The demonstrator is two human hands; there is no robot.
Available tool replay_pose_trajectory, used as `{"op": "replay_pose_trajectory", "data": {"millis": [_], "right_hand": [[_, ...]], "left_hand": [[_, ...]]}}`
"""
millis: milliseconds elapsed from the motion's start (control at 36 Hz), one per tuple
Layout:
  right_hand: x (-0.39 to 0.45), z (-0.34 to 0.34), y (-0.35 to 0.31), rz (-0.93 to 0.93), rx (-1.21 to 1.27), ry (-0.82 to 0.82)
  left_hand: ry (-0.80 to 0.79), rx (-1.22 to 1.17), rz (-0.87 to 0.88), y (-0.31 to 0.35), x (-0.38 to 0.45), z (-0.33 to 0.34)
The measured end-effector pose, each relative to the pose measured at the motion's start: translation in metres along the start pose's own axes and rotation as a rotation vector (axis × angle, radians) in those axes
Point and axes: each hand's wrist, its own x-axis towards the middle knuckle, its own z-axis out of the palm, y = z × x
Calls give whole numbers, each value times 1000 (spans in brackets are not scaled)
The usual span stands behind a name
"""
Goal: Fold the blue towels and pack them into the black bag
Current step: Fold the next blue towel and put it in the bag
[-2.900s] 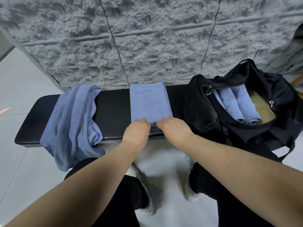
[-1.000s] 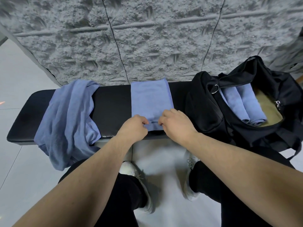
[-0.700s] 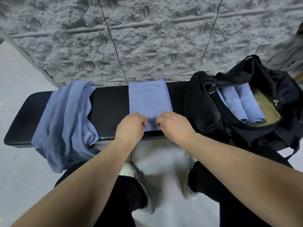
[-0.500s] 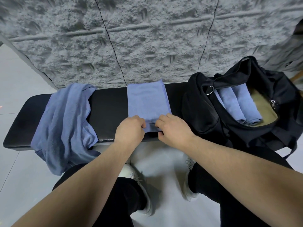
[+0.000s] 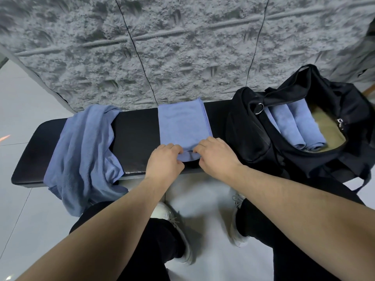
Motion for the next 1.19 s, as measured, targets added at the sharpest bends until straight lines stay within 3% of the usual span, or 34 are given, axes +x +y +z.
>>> {"op": "replay_pose_trajectory", "data": {"millis": [417,639,806,972,1194], "right_hand": [[-14,-13,-2,38,85,-156],[-7,-13,0,144,227,-139],[-2,-15,2,164,217,-111],[2,-11,1,83,33,80],[2,-6,-3,-4,-25,52]], "left_hand": [[-177,-108,-97,3,-10,-14],[-231,-187,-165,2,-1,-17],[-180,-190,-140,-3,4,-11],[-134,-42,-129,-5,7,-7],[-14,-12,-60,1,6,-7]]}}
